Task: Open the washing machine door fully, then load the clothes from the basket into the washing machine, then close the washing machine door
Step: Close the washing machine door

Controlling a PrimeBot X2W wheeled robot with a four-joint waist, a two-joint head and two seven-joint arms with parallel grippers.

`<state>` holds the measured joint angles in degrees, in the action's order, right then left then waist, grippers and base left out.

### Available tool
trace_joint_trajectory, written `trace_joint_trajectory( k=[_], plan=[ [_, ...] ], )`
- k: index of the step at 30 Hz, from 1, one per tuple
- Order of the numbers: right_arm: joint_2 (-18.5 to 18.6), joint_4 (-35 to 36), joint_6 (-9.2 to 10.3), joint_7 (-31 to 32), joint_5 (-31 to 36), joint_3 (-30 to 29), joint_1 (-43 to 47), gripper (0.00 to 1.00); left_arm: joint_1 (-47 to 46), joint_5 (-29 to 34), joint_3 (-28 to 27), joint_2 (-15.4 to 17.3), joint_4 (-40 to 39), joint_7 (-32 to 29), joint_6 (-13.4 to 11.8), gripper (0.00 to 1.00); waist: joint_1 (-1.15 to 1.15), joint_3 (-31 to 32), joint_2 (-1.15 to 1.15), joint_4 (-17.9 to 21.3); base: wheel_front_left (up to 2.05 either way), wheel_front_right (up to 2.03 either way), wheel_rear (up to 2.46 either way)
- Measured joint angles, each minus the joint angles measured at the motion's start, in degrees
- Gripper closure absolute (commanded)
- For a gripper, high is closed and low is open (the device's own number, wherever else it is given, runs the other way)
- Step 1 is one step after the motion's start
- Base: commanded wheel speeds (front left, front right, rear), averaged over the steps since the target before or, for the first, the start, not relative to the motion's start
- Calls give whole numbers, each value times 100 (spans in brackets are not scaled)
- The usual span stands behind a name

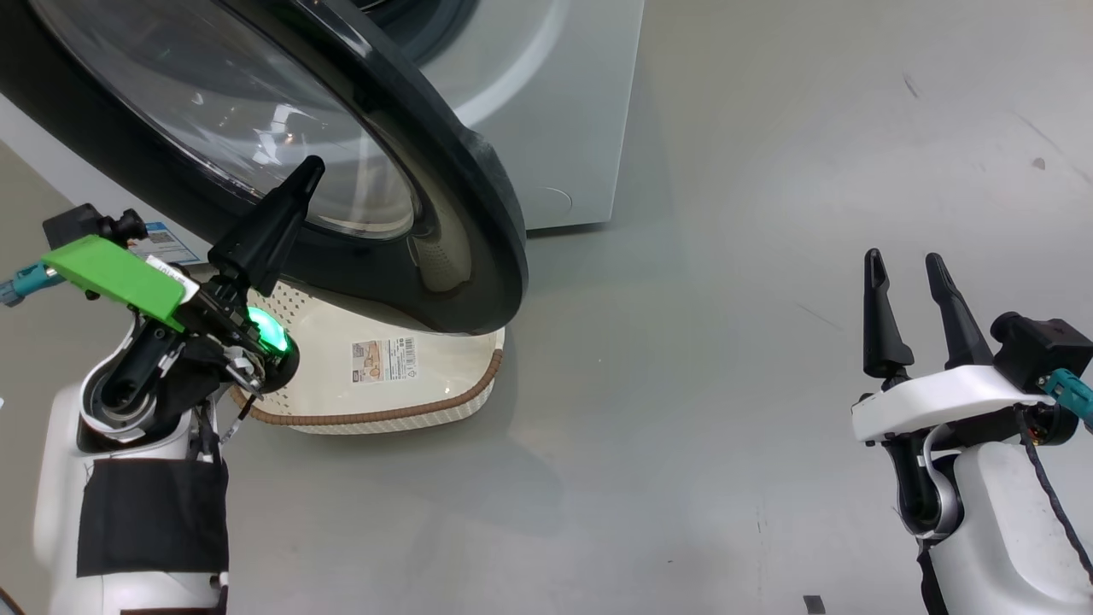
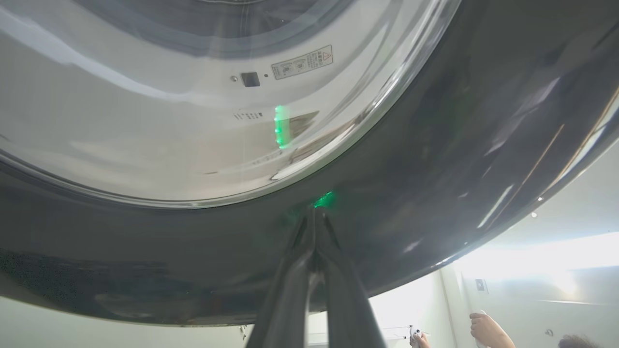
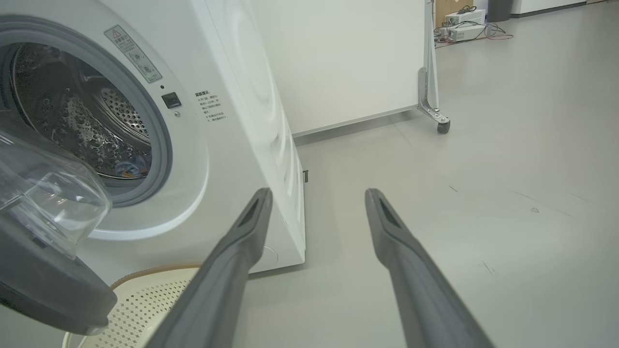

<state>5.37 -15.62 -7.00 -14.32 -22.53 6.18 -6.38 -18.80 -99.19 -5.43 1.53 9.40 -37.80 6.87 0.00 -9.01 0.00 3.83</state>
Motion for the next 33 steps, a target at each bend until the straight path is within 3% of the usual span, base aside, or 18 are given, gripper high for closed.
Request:
trace_joint_trajectory(
  k=[16,17,18,19,33],
  plan=[
    [-2,-80,0,-1,0,169,142,0,473,13,-58,-8,-66,516,8,100,0,458,0,-367,0,0,0],
    [0,-80,0,-1,0,167,144,0,493,86,-98,-8,-59,588,18,75,0,461,0,-375,0,0,0],
    [3,-80,0,-1,0,166,155,0,511,94,-133,-7,-59,639,19,29,0,464,0,-383,0,0,0],
    [2,-79,0,-1,0,166,171,0,529,94,-155,-7,-58,683,21,0,0,466,0,-391,0,0,0],
    [12,-75,0,-1,0,161,225,0,623,145,-182,-7,-120,1074,22,0,0,516,0,-499,0,0,0]
  ],
)
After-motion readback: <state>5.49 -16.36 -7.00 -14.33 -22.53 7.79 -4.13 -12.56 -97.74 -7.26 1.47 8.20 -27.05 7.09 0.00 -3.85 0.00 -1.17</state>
